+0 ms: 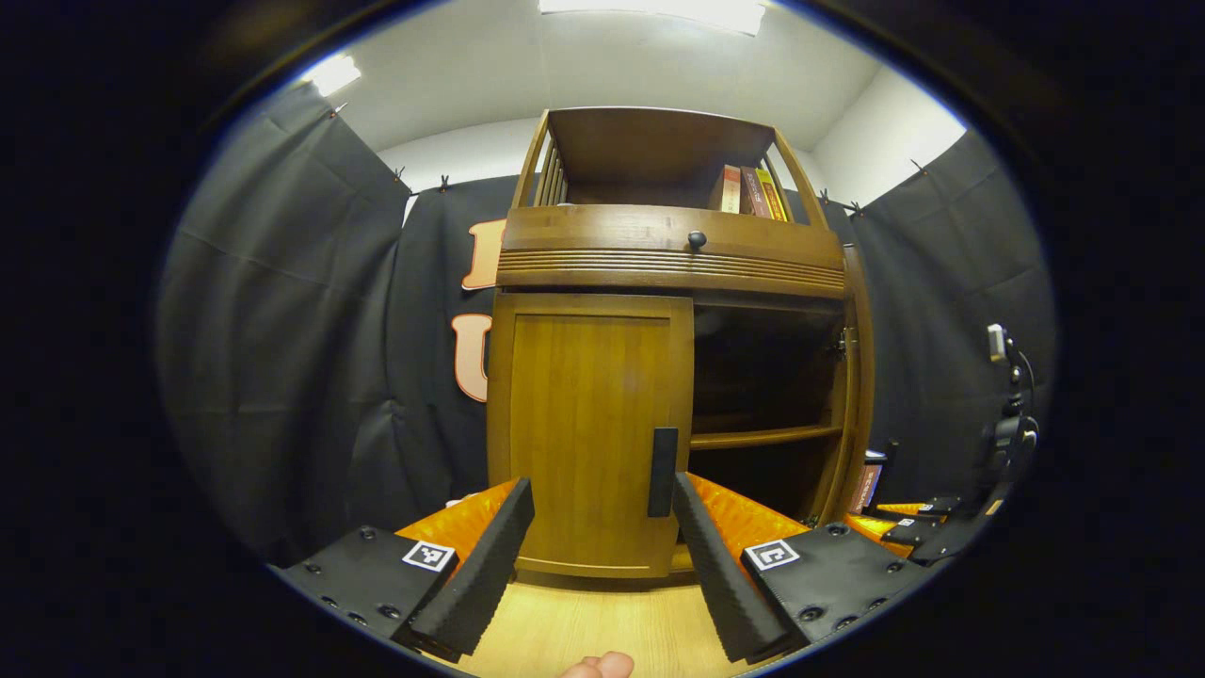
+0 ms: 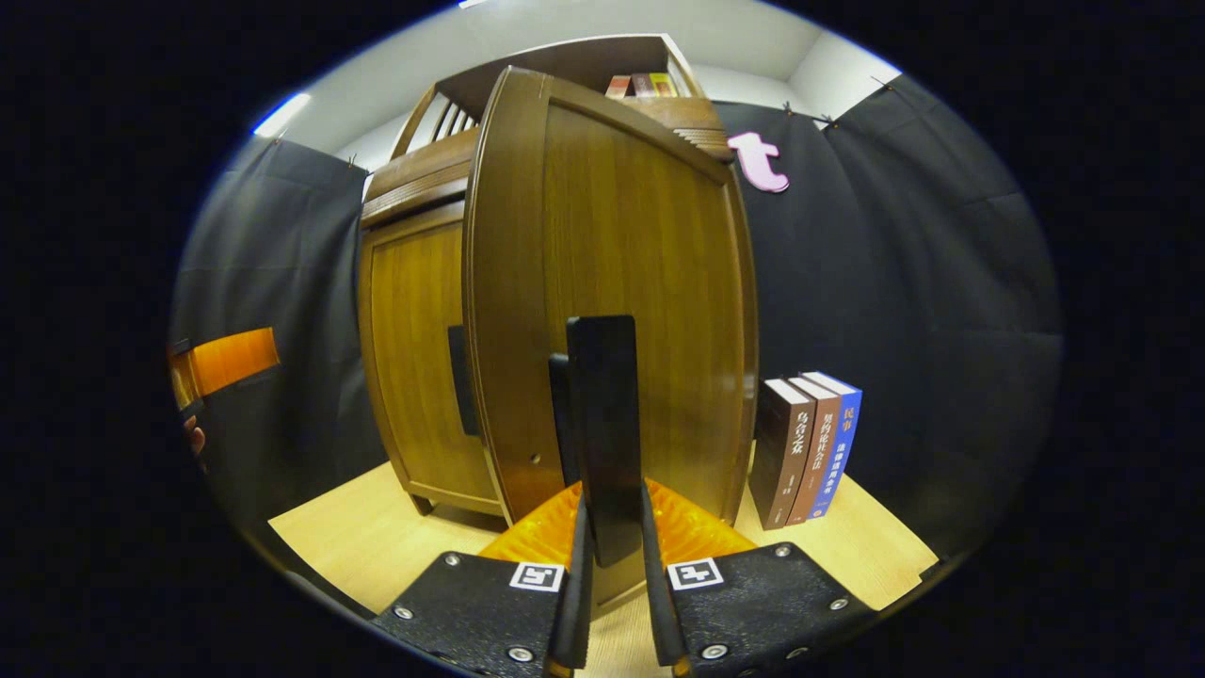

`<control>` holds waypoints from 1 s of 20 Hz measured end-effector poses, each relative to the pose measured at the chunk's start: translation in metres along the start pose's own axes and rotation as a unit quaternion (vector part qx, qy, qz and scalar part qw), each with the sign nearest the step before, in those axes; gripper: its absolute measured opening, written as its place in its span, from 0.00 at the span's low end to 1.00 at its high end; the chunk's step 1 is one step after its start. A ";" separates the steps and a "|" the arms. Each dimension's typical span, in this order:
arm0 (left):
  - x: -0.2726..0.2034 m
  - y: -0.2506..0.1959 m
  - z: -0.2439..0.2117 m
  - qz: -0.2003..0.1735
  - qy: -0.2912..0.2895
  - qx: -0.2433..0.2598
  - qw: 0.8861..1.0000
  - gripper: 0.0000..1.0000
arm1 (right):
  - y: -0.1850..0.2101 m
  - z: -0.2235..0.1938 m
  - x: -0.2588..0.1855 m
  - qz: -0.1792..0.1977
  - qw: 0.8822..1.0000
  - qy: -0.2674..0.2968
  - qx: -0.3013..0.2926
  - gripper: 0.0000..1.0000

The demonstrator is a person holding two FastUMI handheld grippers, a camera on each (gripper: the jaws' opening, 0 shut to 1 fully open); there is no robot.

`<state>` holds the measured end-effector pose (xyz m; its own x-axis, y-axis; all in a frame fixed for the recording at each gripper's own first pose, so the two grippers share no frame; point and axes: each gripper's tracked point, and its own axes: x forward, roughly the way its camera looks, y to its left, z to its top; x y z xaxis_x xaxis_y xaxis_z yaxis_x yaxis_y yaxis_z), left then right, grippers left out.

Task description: Open the right door of the double-door shoe cabinet with the right hand, and open the left door with the left hand.

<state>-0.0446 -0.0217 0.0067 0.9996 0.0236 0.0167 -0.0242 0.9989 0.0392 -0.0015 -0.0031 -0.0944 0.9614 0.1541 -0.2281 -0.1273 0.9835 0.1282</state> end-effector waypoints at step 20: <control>0.003 -0.082 -0.027 -0.070 0.016 -0.011 0.997 0.94 | -0.149 0.007 -0.040 -0.021 0.999 -0.022 -0.020 0.03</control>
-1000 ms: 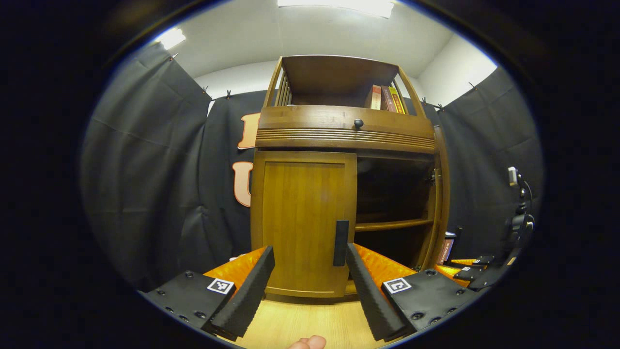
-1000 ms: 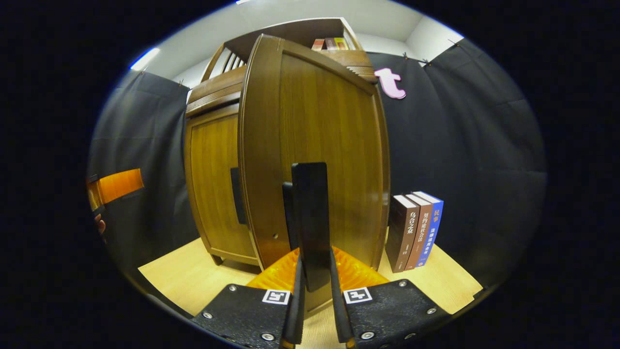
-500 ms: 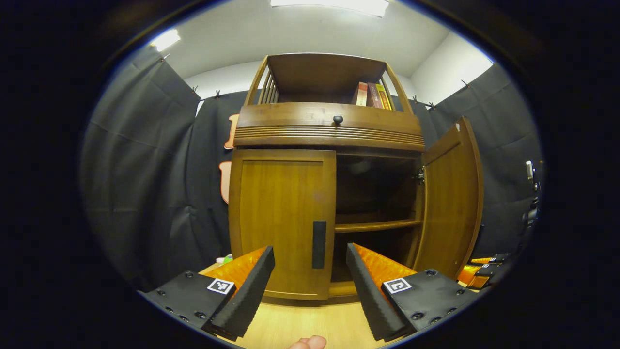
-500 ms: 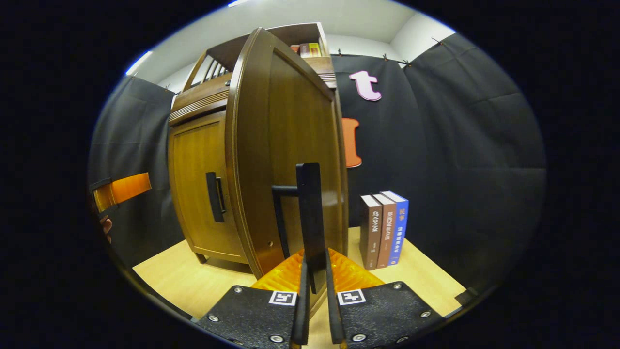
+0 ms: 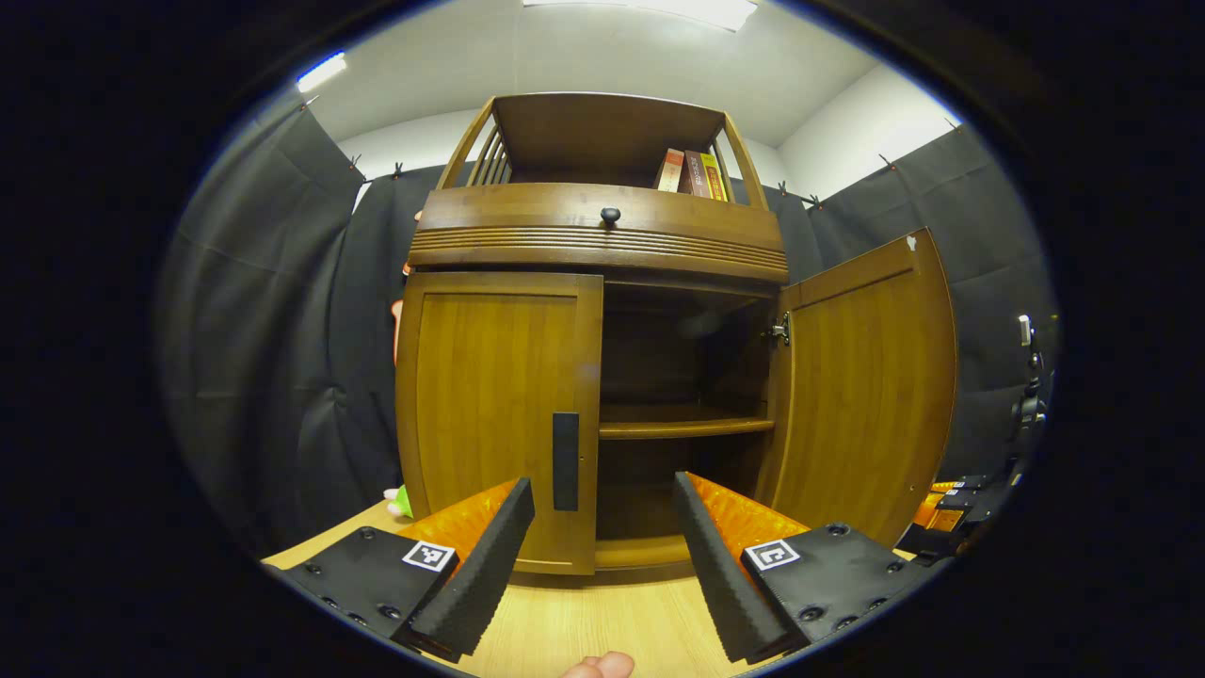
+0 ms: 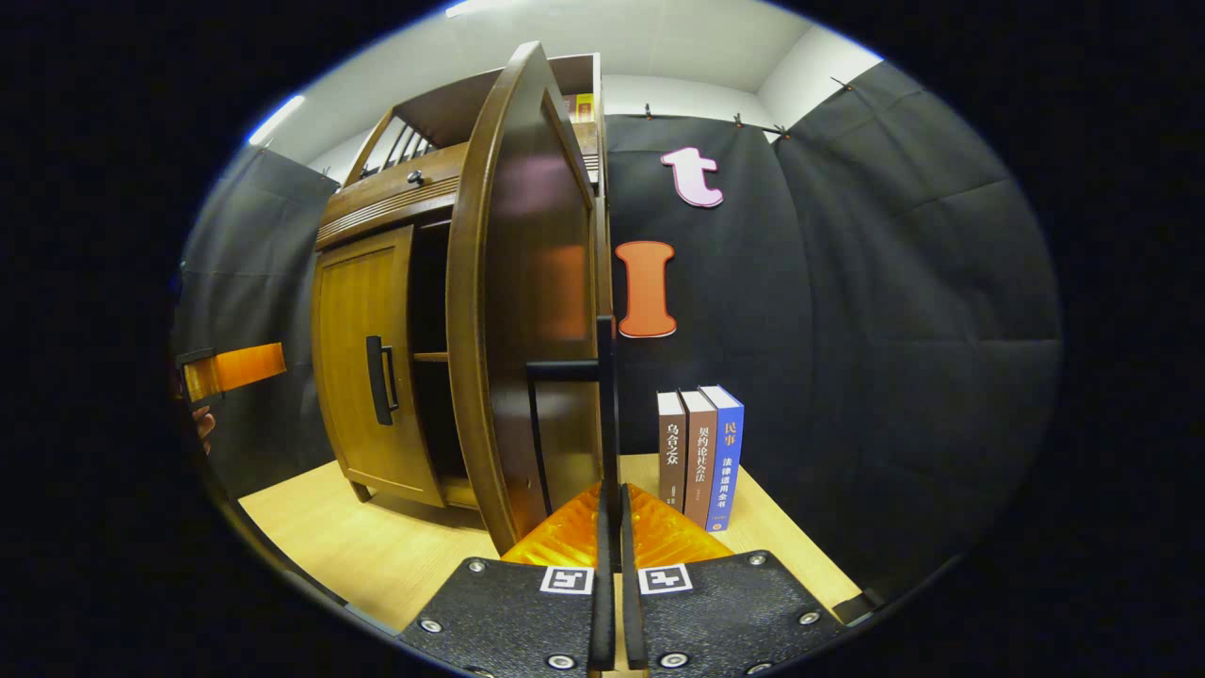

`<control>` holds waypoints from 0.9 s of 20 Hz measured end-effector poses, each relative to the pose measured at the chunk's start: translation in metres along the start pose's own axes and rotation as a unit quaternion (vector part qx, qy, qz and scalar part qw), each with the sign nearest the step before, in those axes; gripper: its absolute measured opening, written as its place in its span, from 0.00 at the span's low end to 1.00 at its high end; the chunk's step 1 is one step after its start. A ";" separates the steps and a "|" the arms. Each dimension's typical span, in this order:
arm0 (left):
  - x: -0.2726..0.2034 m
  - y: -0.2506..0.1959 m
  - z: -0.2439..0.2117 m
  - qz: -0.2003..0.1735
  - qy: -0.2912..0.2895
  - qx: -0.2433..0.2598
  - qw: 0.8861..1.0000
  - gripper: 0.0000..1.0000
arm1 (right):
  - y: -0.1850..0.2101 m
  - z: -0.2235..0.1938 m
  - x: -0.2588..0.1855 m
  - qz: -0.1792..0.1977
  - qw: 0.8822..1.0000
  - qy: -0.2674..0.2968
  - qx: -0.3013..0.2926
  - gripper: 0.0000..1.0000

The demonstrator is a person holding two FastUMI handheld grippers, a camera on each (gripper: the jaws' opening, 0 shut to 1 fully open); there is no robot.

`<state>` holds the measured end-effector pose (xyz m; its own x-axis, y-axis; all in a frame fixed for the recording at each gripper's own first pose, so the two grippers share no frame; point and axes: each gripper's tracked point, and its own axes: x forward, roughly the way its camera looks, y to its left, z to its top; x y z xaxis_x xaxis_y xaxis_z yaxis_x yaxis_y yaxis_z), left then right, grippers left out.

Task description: Open the right door of the double-door shoe cabinet with the right hand, and open the left door with the left hand.

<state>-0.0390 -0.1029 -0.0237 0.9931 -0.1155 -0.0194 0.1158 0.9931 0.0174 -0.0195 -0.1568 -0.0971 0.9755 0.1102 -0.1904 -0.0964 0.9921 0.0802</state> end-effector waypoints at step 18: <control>0.007 0.015 -0.019 0.012 0.027 -0.018 0.999 0.94 | -0.023 -0.002 -0.061 -0.004 0.999 0.036 0.037 0.05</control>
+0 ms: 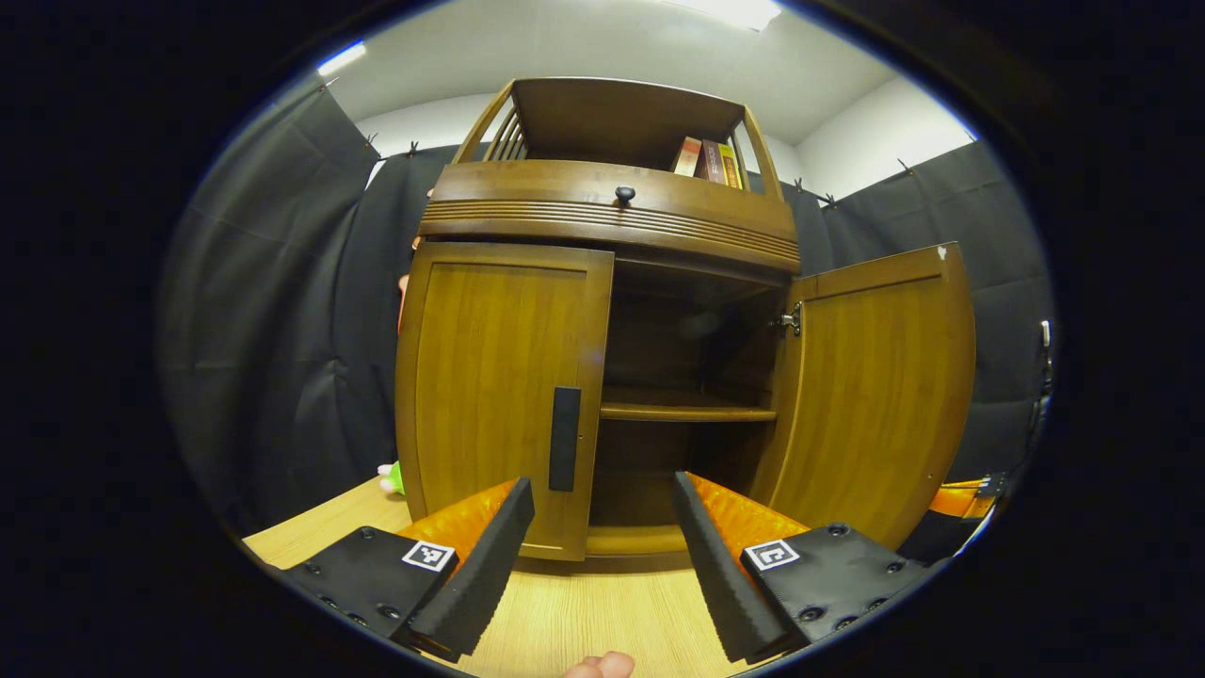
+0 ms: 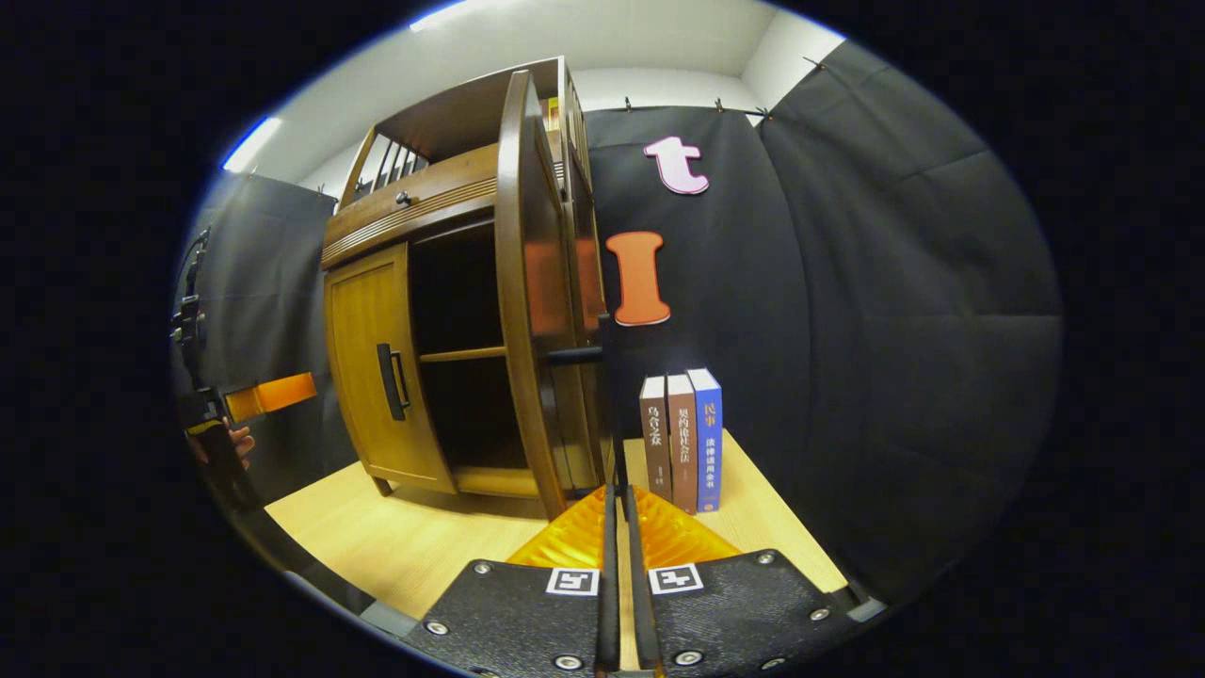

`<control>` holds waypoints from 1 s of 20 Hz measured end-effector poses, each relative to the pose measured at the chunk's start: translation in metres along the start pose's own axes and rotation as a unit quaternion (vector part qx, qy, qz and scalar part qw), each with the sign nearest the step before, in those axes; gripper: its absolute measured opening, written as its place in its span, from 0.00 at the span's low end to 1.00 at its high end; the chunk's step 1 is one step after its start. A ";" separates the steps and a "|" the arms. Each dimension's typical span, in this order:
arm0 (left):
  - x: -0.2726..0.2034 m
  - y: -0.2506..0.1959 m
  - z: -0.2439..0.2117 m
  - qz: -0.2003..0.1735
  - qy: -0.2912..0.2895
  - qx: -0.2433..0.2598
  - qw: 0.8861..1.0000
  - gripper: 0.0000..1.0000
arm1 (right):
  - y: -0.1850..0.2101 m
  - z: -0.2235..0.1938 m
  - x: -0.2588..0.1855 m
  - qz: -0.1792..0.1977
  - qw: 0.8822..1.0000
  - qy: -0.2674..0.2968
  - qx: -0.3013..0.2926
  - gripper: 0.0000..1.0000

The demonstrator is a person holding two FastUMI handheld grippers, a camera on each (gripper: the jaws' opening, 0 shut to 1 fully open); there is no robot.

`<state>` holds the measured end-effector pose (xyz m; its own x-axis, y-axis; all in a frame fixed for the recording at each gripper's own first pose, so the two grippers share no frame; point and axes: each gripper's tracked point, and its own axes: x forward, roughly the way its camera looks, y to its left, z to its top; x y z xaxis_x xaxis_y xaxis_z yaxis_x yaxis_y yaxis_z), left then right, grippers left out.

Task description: Open the right door of the double-door shoe cabinet with the right hand, and open the left door with the left hand.

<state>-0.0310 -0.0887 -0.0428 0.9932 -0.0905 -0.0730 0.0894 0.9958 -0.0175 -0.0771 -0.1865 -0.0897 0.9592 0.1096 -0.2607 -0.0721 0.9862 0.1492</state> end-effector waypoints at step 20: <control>0.107 0.036 0.005 -0.014 0.007 0.003 1.000 0.94 | 0.130 0.014 0.018 0.041 0.998 -0.041 -0.005 0.92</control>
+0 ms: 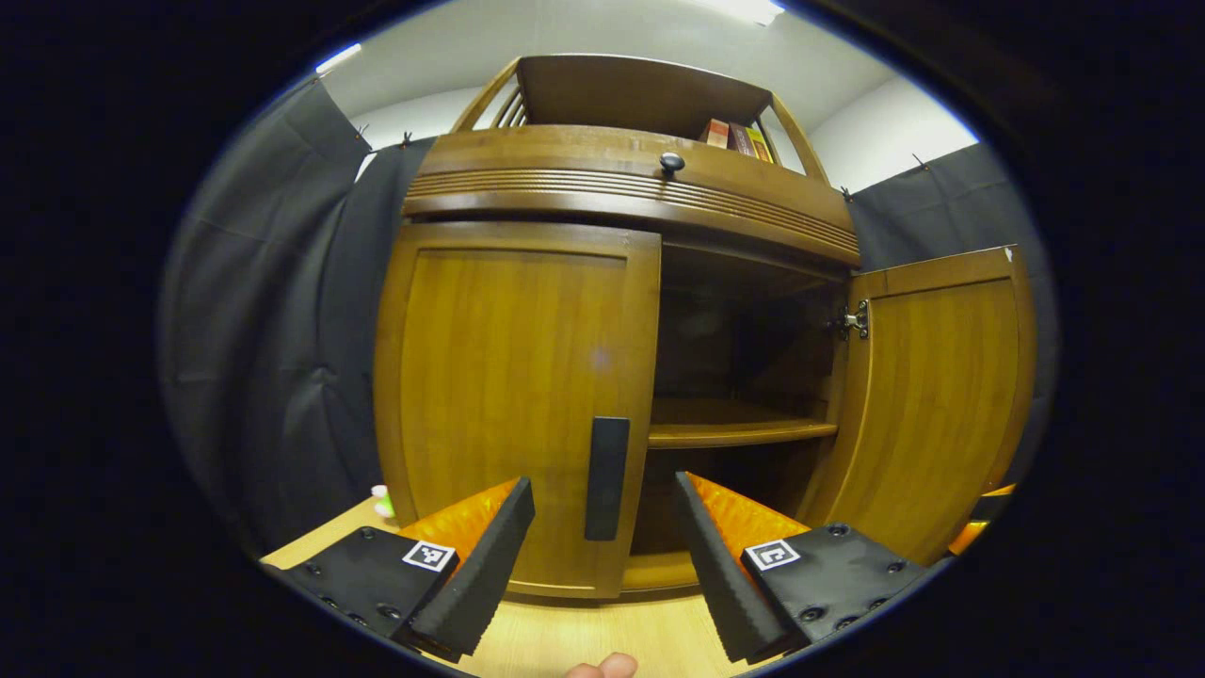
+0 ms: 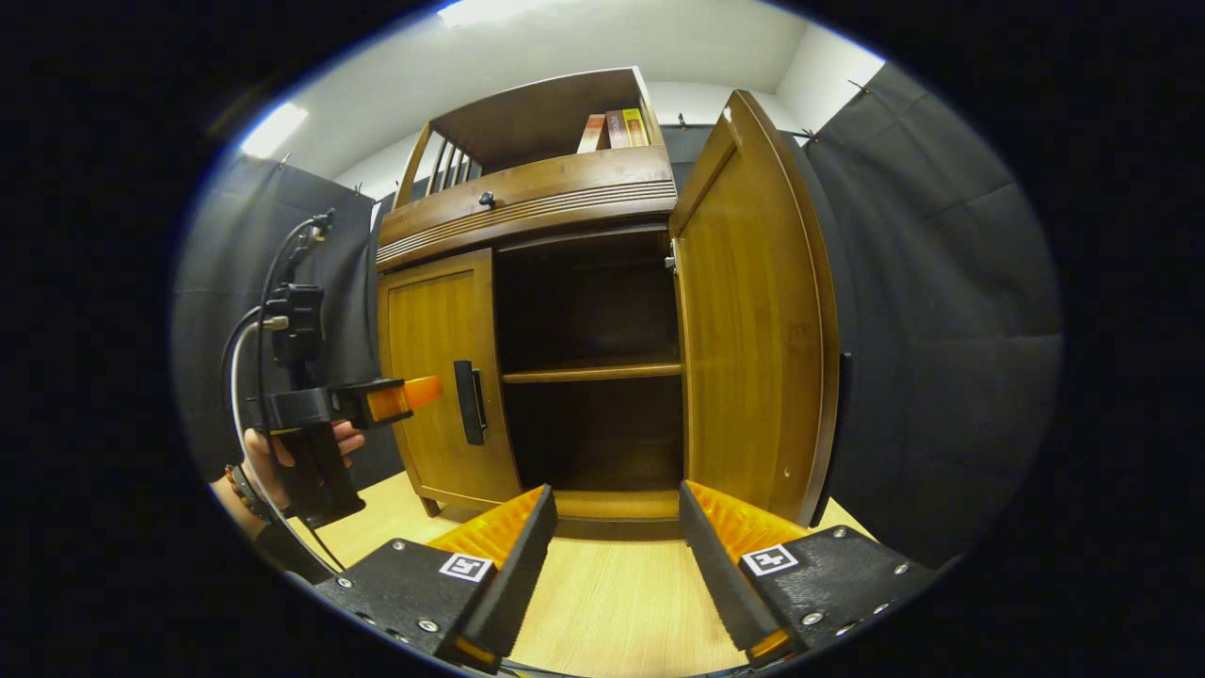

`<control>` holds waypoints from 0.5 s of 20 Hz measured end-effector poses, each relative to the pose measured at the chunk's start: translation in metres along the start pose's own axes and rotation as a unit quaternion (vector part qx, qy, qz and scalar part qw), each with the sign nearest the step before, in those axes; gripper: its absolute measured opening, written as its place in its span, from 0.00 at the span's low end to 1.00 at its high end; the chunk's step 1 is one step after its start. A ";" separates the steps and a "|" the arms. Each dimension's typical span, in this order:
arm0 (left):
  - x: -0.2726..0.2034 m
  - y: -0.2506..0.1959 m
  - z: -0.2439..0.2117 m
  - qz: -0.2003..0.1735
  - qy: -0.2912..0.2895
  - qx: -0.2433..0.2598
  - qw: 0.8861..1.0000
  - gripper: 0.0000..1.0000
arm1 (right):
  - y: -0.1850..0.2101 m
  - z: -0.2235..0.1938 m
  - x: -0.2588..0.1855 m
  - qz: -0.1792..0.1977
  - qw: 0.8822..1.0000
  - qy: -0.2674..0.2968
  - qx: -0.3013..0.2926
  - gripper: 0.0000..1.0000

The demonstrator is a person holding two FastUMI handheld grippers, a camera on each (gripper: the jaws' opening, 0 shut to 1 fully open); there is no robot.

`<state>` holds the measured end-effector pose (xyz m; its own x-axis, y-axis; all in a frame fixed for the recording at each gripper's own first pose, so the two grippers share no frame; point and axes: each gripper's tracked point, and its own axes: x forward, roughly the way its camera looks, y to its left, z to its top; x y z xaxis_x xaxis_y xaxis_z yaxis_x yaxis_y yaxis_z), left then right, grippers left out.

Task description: Open the right door of the double-door shoe cabinet with the right hand, and open the left door with the left hand.

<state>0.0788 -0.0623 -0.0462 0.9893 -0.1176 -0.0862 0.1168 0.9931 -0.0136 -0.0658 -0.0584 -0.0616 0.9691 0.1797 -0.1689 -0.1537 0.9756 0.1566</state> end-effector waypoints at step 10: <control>0.087 0.009 -0.045 0.019 0.032 -0.001 0.999 0.95 | -0.007 -0.005 -0.012 -0.013 1.000 0.005 -0.013 0.85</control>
<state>0.1619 -0.0635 -0.0987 0.9856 -0.0797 -0.1494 0.0790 0.9968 -0.0112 -0.0770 -0.0668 -0.0655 0.9708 0.1553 -0.1827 -0.1334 0.9830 0.1263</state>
